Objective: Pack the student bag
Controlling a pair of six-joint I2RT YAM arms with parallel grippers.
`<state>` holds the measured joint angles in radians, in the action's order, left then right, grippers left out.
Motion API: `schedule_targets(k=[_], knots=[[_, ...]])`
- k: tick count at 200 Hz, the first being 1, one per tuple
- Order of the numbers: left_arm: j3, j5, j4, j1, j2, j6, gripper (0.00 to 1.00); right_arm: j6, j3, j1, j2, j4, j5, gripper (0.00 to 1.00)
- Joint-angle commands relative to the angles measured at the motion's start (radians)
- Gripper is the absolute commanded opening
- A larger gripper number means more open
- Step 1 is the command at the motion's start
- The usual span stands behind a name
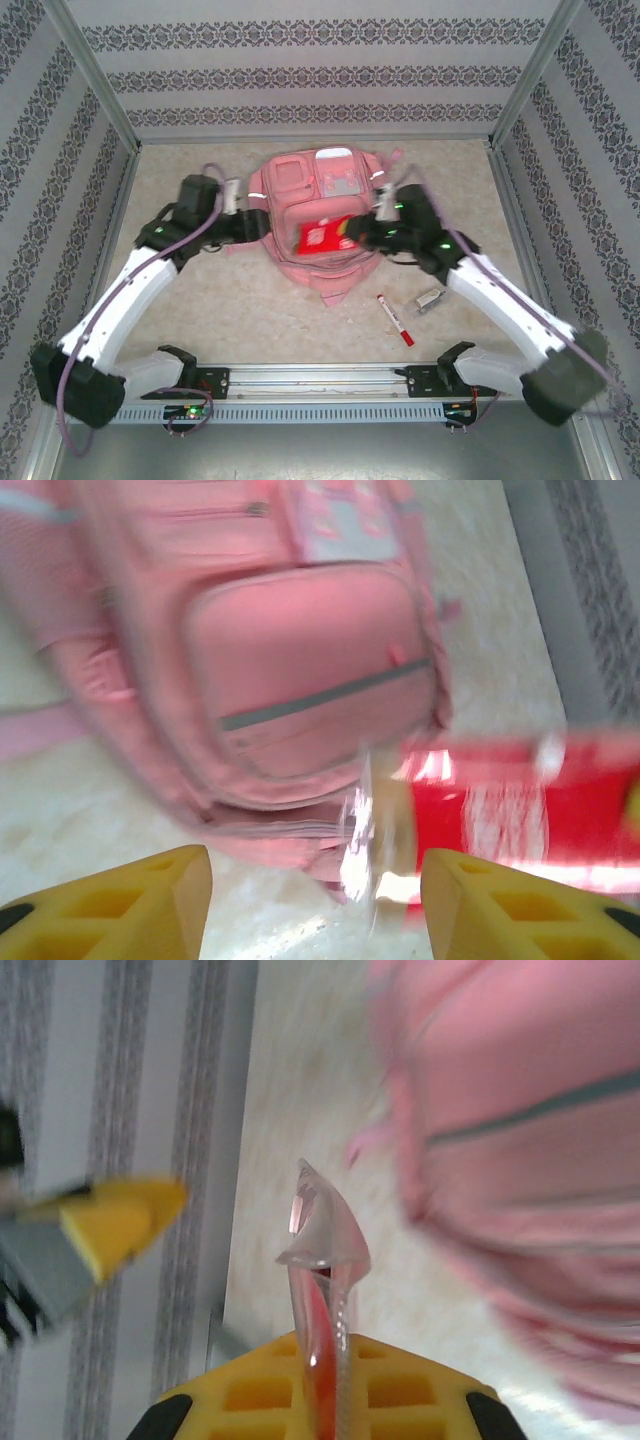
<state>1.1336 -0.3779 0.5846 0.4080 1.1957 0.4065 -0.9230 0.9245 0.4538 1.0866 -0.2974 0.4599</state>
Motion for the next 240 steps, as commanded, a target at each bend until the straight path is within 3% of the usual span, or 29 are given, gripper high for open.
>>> schedule_targets(k=[1, 12, 25, 52, 92, 131, 149, 177, 191, 203, 240], knots=[[0.089, 0.211, 0.021, 0.197, 0.122, -0.393, 0.65, 0.023, -0.058, -0.184, -0.164, -0.17, -0.115, 0.0], [0.112, 0.261, -0.016, 0.28, 0.183, -0.521, 0.66, 0.005, -0.077, -0.291, -0.241, -0.221, -0.148, 0.0], [0.129, 0.245, -0.067, 0.338, 0.243, -0.641, 0.69, -0.013, -0.11, -0.416, -0.318, -0.24, -0.153, 0.0], [0.187, 0.249, -0.142, 0.362, 0.375, -0.753, 0.78, -0.021, -0.152, -0.573, -0.407, -0.283, -0.118, 0.0], [0.269, 0.435, -0.105, 0.365, 0.588, -0.919, 0.87, -0.022, -0.207, -0.621, -0.436, -0.277, -0.026, 0.0], [0.315, 0.531, -0.125, 0.361, 0.725, -0.946, 0.88, 0.005, -0.227, -0.626, -0.463, -0.282, -0.004, 0.0], [0.415, 0.561, -0.063, 0.34, 0.804, -0.88, 0.64, -0.009, -0.233, -0.626, -0.471, -0.276, 0.022, 0.0], [0.594, 0.492, 0.094, 0.314, 0.878, -0.806, 0.16, -0.033, -0.245, -0.626, -0.483, -0.271, 0.116, 0.0], [0.611, 0.477, 0.105, 0.313, 0.866, -0.797, 0.13, -0.036, -0.255, -0.626, -0.483, -0.267, 0.183, 0.0], [0.613, 0.496, 0.098, 0.314, 0.84, -0.782, 0.0, -0.024, -0.264, -0.626, -0.474, -0.266, 0.244, 0.0], [0.619, 0.607, 0.015, 0.314, 0.708, -0.703, 0.0, -0.042, -0.314, -0.594, -0.409, -0.173, 0.409, 0.0]])
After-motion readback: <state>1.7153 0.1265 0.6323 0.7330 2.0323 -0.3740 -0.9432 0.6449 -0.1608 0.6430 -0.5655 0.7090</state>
